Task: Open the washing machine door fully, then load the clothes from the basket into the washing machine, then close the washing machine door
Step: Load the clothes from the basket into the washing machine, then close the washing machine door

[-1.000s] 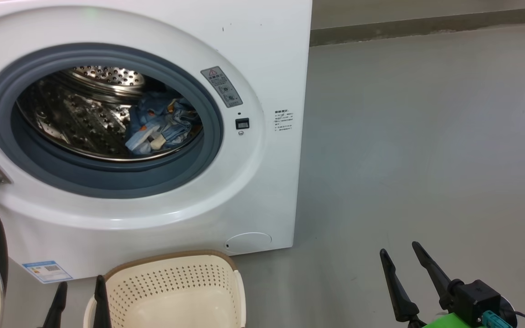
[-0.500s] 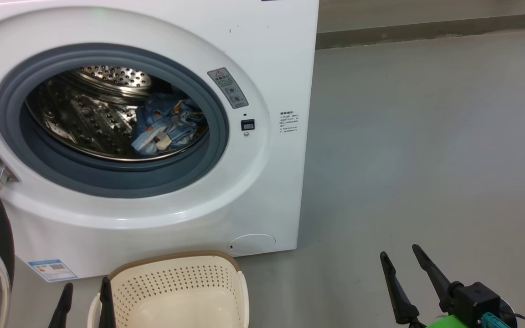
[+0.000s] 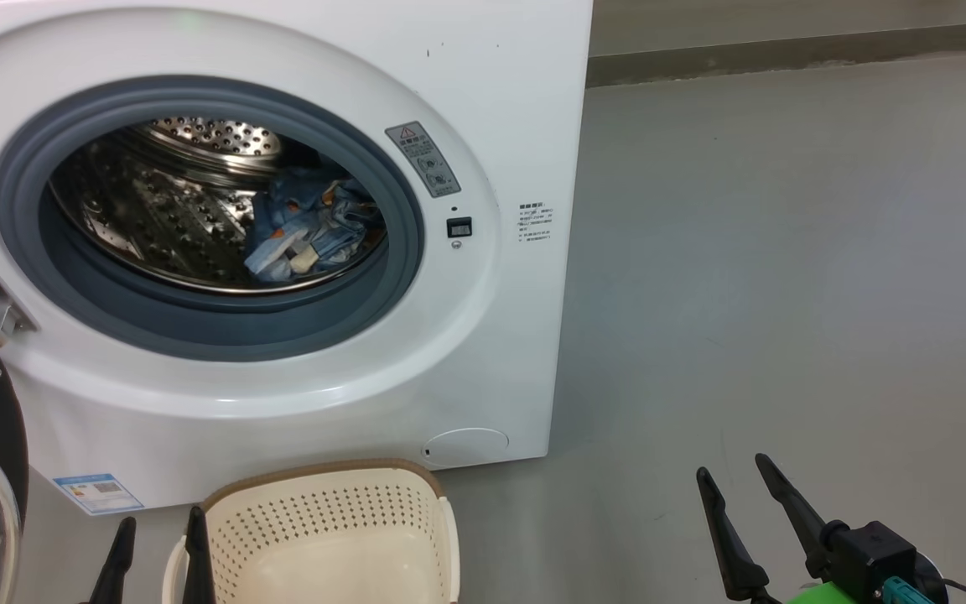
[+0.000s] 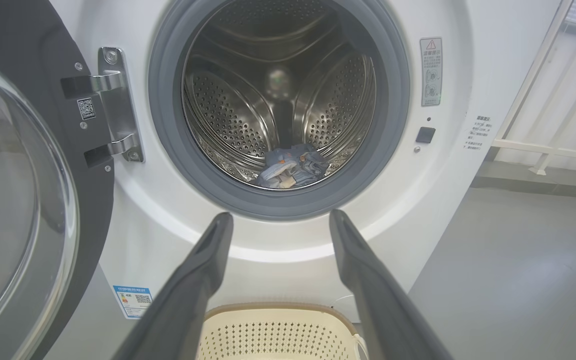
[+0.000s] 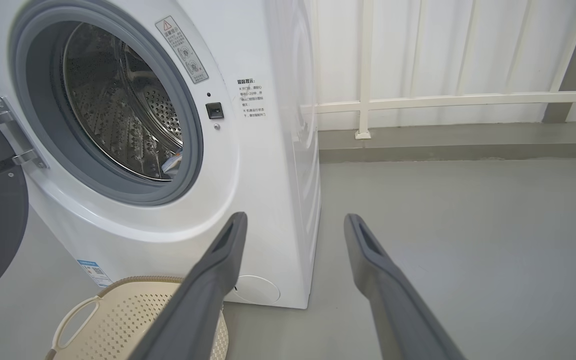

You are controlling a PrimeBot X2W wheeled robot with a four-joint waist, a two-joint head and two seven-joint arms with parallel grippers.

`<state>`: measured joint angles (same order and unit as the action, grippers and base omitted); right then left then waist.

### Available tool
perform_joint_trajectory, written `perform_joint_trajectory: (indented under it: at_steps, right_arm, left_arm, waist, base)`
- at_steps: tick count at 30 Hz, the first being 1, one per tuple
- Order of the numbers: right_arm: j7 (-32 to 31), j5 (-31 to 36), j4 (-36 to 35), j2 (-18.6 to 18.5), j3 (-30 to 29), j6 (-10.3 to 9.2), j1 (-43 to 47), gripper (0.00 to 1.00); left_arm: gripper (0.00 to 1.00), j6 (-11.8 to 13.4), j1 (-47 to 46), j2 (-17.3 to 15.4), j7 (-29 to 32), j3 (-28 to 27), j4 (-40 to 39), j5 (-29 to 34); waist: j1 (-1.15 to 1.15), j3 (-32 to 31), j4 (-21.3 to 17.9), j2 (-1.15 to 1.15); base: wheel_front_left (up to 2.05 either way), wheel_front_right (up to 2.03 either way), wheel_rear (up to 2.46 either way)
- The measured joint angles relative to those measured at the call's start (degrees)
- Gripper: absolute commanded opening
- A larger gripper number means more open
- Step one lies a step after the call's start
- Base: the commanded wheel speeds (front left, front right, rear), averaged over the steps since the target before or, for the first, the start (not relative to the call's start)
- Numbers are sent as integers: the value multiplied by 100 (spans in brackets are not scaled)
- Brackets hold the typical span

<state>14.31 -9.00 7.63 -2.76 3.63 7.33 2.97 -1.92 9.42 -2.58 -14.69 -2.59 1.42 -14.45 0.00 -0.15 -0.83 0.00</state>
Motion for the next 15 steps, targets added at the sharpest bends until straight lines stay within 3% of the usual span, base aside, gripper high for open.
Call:
perform_joint_trajectory:
  at_steps: [8,15]
  right_arm:
    - [0,0,23,0,10,0,-1,100]
    - [0,-9,30,1,2,0,-1,100]
  left_arm:
    - [100,23,-3,0,0,-24,-96,-57]
    - [100,22,-4,0,1,-32,-107,-102]
  waist:
    - [0,1,-30,0]
    - [0,-2,-42,0]
  base:
    - [-28,28,0]
    - [-126,126,0]
